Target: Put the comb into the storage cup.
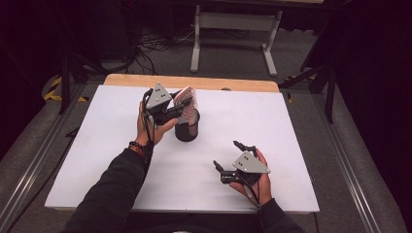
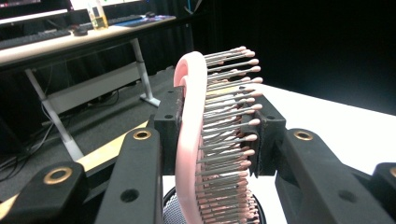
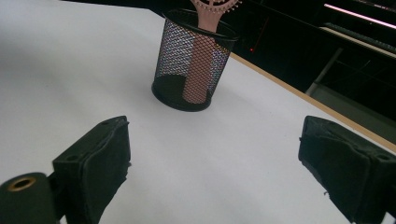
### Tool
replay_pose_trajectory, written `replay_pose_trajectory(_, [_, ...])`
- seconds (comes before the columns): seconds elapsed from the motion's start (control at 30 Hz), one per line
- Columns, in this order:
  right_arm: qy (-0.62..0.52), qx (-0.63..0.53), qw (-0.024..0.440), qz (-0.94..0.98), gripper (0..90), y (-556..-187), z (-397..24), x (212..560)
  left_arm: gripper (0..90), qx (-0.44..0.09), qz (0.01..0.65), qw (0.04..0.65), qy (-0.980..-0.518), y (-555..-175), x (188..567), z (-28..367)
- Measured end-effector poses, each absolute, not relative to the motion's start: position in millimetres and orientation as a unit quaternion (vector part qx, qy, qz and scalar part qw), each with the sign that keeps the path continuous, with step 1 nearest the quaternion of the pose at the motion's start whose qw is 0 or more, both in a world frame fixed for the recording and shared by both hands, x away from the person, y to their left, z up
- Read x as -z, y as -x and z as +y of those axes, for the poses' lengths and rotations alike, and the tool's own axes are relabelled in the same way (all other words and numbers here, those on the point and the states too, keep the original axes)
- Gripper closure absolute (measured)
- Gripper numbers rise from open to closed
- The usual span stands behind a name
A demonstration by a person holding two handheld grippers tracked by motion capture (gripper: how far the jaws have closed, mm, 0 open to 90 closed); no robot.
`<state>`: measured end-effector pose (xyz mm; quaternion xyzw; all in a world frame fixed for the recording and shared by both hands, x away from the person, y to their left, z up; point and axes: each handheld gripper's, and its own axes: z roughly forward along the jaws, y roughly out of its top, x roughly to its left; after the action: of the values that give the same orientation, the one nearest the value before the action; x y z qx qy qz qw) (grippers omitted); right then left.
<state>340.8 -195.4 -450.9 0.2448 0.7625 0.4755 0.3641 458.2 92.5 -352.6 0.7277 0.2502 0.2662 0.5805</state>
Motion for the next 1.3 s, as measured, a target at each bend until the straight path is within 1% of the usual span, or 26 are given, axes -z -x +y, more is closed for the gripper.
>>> replay_pose_trajectory(0.23, [-0.244, -0.472, 0.361, 0.766, 10.1, -341.1, -194.6, 451.8, 62.5, -0.266, 0.26, 0.583, -0.722, -459.6, 354.5, 95.1])
replay_pose_trajectory(0.63, [-0.244, -0.465, 0.361, 0.771, 10.1, -342.2, -193.9, 453.4, 59.8, -0.265, 0.309, 0.589, -0.698, -469.4, 365.2, 114.7])
replay_pose_trajectory(0.77, [-0.244, -0.464, 0.36, 0.772, 10.1, -342.7, -193.5, 453.9, 58.6, -0.269, 0.312, 0.582, -0.701, -468.7, 368.5, 117.3])
replay_pose_trajectory(1.3, [-0.243, -0.46, 0.36, 0.775, 10.2, -342.7, -193.0, 454.3, 53.8, -0.255, 0.337, 0.576, -0.7, -474.8, 383.3, 127.1])
